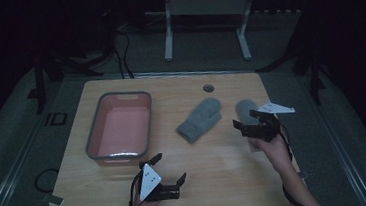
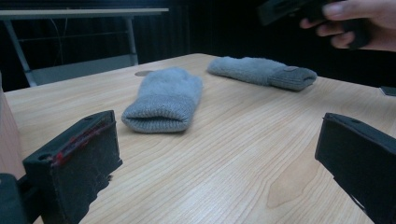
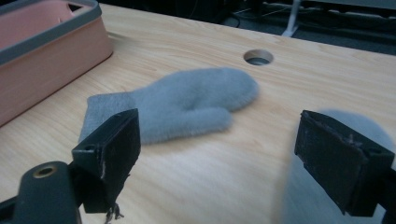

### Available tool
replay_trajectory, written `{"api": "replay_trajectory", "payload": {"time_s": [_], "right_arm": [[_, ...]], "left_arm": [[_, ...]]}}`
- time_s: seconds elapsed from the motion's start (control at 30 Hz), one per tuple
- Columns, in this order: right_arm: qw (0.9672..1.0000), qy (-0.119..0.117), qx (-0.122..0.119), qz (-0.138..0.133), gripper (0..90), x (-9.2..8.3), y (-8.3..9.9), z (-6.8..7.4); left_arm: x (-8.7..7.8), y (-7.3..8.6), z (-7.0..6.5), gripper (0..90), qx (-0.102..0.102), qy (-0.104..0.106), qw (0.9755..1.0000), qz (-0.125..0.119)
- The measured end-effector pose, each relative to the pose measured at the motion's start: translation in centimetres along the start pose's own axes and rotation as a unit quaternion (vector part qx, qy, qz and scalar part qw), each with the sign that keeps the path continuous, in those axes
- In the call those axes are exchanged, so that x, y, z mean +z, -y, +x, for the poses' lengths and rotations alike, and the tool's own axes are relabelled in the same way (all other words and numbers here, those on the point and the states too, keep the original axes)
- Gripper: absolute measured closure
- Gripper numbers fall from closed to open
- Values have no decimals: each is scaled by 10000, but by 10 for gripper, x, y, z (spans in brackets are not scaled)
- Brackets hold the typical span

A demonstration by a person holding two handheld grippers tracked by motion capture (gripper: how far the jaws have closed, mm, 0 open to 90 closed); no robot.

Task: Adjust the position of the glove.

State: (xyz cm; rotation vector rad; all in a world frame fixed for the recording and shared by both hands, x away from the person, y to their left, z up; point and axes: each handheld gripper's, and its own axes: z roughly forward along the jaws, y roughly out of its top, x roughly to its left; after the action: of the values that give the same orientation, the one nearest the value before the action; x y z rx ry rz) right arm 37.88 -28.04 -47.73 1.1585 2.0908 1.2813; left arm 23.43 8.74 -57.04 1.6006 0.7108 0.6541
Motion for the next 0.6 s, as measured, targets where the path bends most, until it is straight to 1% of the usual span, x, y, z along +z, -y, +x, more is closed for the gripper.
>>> {"api": "replay_trajectory", "payload": {"time_s": [0.07, 0.13, 0.2, 0.23, 0.27, 0.3, 0.33, 0.4, 0.43, 0.5, 0.6], "right_arm": [[10000, -63, -78, -4, 142, 12, -7, 3], [9998, -73, -165, 65, 144, 25, -13, 5], [9995, -111, -267, 100, 169, 37, -18, 7], [9995, -111, -267, 100, 169, 37, -18, 7], [9994, -109, -297, 128, 169, 42, -20, 8], [9990, -271, -291, 192, 170, 55, -25, 9], [9989, -279, -316, 205, 170, 62, -26, 9], [9984, -378, -334, 262, 172, 74, -29, 9], [9983, -383, -352, 270, 173, 81, -29, 8], [9977, -423, -394, 341, 205, 94, -30, 8], [9969, -501, -422, 431, 218, 112, -29, 7]], "left_arm": [[0, 0, 0, 1, 3, 2, 10000, 0], [0, 0, 0, 1, -3, 5, 10000, -2], [0, 0, 1, 1, -24, 2, 10000, -3], [0, 0, 1, 1, -24, 2, 10000, -3], [0, 0, 1, 1, -40, 0, 10000, -9], [0, 0, 1, 1, -36, -6, 10000, -8], [0, 0, 0, 1, -21, -9, 10000, -4], [0, 0, 0, 1, 0, -2, 10000, -7], [0, 0, 0, 1, 2, -4, 10000, -6], [0, 0, 0, 1, -10, 3, 10000, -10], [0, 0, 1, 1, -42, 9, 10000, -14]]}}
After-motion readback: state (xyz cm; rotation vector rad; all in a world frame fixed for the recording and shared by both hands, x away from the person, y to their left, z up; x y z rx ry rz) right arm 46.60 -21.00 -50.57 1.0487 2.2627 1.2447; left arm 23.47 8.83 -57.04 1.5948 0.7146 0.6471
